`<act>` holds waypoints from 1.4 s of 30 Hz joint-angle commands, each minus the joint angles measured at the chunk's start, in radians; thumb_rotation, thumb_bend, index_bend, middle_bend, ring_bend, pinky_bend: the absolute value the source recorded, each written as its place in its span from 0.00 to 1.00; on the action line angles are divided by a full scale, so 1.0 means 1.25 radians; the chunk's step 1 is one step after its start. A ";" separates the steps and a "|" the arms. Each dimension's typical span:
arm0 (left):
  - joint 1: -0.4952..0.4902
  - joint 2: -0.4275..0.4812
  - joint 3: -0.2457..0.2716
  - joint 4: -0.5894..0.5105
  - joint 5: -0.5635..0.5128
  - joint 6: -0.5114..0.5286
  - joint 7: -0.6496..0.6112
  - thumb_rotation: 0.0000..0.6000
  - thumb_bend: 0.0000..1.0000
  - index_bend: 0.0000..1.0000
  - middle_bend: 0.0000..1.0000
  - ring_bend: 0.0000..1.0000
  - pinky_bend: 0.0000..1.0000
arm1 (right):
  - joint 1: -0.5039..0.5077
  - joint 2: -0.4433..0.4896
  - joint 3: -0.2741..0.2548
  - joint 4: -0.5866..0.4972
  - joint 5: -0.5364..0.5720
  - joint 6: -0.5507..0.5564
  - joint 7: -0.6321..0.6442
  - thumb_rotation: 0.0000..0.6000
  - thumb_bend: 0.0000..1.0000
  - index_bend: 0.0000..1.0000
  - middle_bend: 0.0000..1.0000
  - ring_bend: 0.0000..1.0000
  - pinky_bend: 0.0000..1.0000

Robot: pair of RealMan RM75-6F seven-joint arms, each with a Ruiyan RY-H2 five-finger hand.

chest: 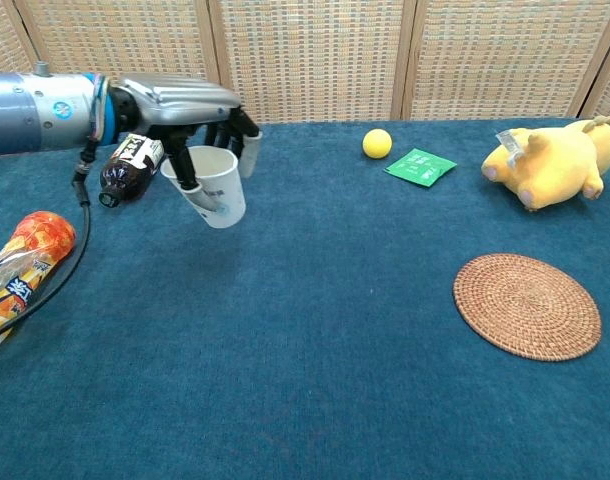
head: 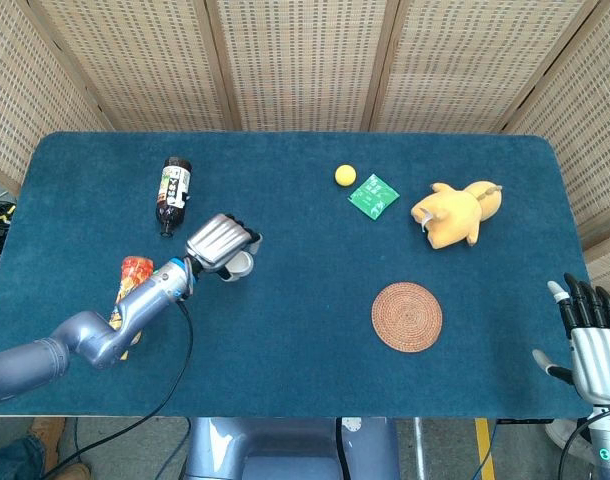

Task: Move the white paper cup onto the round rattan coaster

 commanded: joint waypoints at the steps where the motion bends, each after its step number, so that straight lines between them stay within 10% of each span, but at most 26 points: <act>1: -0.052 -0.028 -0.012 -0.039 -0.019 -0.042 0.065 1.00 0.00 0.47 0.53 0.45 0.40 | -0.001 0.003 0.003 0.002 0.006 0.000 0.008 1.00 0.00 0.08 0.00 0.00 0.00; 14: -0.170 -0.195 -0.005 0.040 -0.169 -0.115 0.233 1.00 0.00 0.47 0.52 0.43 0.40 | -0.001 0.009 0.005 0.019 0.021 -0.012 0.045 1.00 0.00 0.08 0.00 0.00 0.00; 19: -0.185 -0.208 0.011 0.045 -0.205 -0.122 0.253 1.00 0.00 0.01 0.08 0.07 0.24 | -0.005 0.012 0.007 0.020 0.022 -0.006 0.053 1.00 0.00 0.08 0.00 0.00 0.00; 22: -0.194 -0.194 0.018 0.026 -0.226 -0.131 0.259 1.00 0.00 0.00 0.00 0.00 0.18 | -0.006 0.013 0.006 0.020 0.021 -0.005 0.055 1.00 0.00 0.08 0.00 0.00 0.00; 33: -0.100 0.009 0.008 -0.196 -0.215 0.033 0.214 1.00 0.00 0.00 0.00 0.00 0.00 | -0.006 0.013 0.000 0.009 0.006 -0.001 0.047 1.00 0.00 0.09 0.00 0.00 0.00; 42: 0.127 0.211 0.062 -0.298 -0.201 0.281 0.124 1.00 0.00 0.00 0.00 0.00 0.00 | 0.000 0.003 -0.016 -0.005 -0.025 -0.007 0.013 1.00 0.00 0.08 0.00 0.00 0.00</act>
